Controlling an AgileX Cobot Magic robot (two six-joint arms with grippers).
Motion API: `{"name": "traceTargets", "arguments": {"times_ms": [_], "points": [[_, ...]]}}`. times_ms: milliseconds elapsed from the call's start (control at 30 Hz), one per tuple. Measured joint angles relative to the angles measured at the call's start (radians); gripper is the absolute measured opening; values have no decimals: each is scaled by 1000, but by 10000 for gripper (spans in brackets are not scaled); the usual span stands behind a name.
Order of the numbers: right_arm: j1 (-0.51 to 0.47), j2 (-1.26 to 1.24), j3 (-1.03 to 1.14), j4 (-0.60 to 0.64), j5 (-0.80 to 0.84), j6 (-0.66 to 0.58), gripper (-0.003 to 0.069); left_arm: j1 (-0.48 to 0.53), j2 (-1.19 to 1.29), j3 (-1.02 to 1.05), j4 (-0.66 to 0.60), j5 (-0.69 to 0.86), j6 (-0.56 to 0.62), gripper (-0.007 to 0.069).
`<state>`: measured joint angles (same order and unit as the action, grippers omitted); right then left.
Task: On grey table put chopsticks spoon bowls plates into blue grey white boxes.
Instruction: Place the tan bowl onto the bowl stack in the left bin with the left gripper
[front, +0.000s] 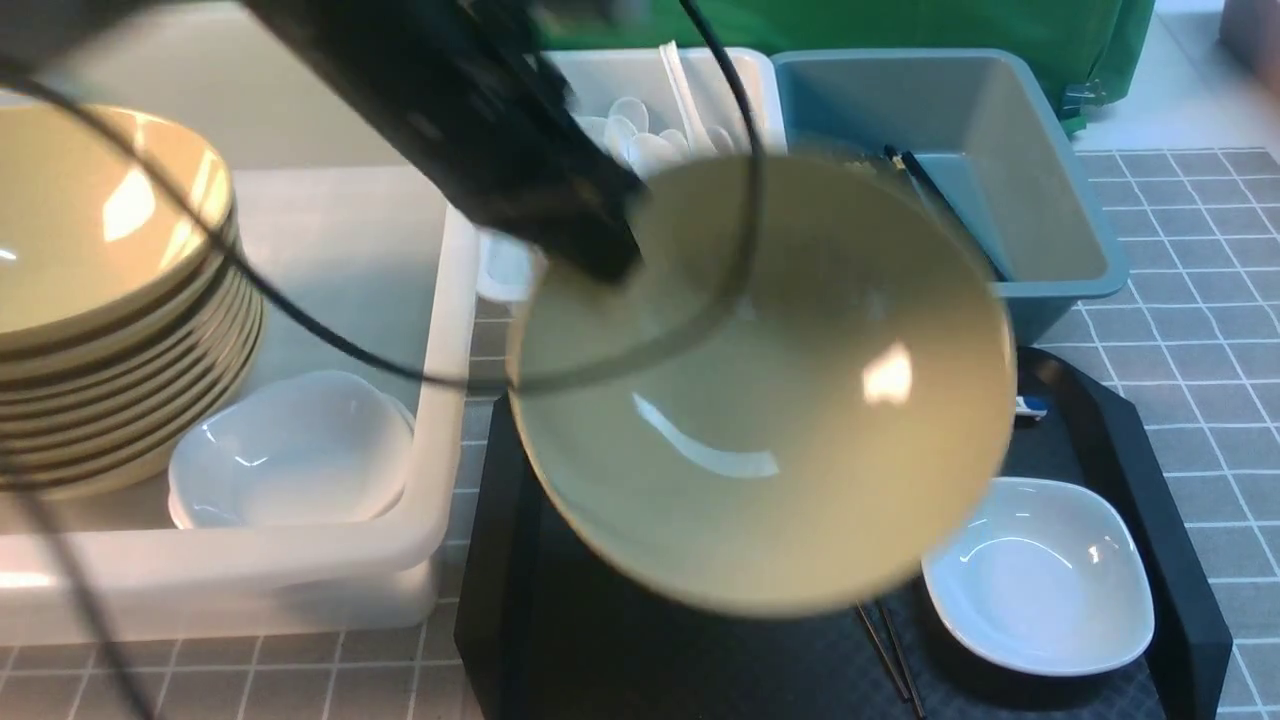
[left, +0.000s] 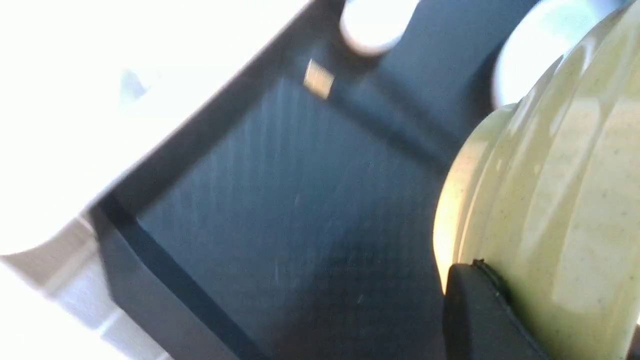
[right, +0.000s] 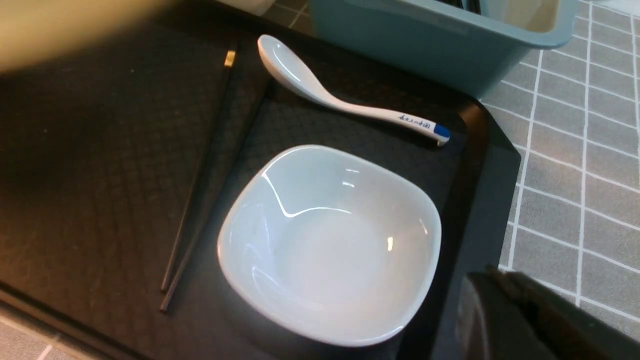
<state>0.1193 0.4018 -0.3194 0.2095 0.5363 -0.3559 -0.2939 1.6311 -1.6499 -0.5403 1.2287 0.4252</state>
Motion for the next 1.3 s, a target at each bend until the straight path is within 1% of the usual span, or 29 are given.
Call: {"name": "traceTargets", "arguments": {"times_ms": [67,100,133,167,200,233,267,367,500,600,667,700,767,800,833,867,900,933,967,1000,1033,1067,1133,1200,1233,1300], "points": [[0,0,0,0,0,0,42,103,-93,0,-24,-13,8,1],[0,0,0,0,0,0,43,188,-146,0,-18,-26,-2,1],[0,0,0,0,0,0,43,219,-154,0,-15,-29,-4,1],[0,0,0,0,-1,0,43,331,-207,0,18,-53,-28,1],[0,0,0,0,-1,0,43,395,-226,0,39,-68,-49,1],[0,0,0,0,-1,0,45,489,-243,1,68,-89,-69,1],[0,0,0,0,-2,0,45,563,-248,5,86,-107,-86,1],[0,0,0,0,-5,0,45,727,-233,50,106,-157,-120,1],[0,0,0,0,-8,0,45,808,-187,117,117,-203,-140,1],[0,0,0,0,-8,0,45,822,-162,166,140,-249,-158,7],[0,0,0,0,-8,0,45,824,-144,202,177,-298,-160,37],[0,0,0,0,-8,0,45,824,-140,213,192,-312,-152,64],[0,0,0,0,-8,1,45,825,-132,226,208,-317,-135,136],[0,0,0,0,-8,2,45,825,-131,226,209,-319,-130,157],[0,0,0,0,-8,5,45,826,-132,229,216,-320,-118,248],[0,0,0,0,-8,6,45,826,-132,229,220,-320,-118,260],[0,0,0,0,-8,12,46,826,-142,229,220,-320,-118,357],[0,0,0,0,-8,17,45,826,-153,229,220,-317,-119,403],[0,0,0,0,-8,23,47,826,-173,229,224,-310,-133,475],[0,0,0,0,-8,32,48,826,-193,229,229,-310,-150,524],[0,0,0,0,-8,34,48,826,-202,229,231,-310,-153,531],[0,0,0,0,-8,43,50,826,-230,229,232,-308,-177,567],[0,0,0,0,-8,46,52,826,-272,229,233,-308,-203,582],[0,0,0,0,-8,48,55,826,-305,229,230,-308,-219,574],[0,0,0,0,-8,48,56,826,-319,229,221,-309,-227,557],[0,0,0,0,-8,49,57,822,-331,229,192,-312,-229,489]]}}
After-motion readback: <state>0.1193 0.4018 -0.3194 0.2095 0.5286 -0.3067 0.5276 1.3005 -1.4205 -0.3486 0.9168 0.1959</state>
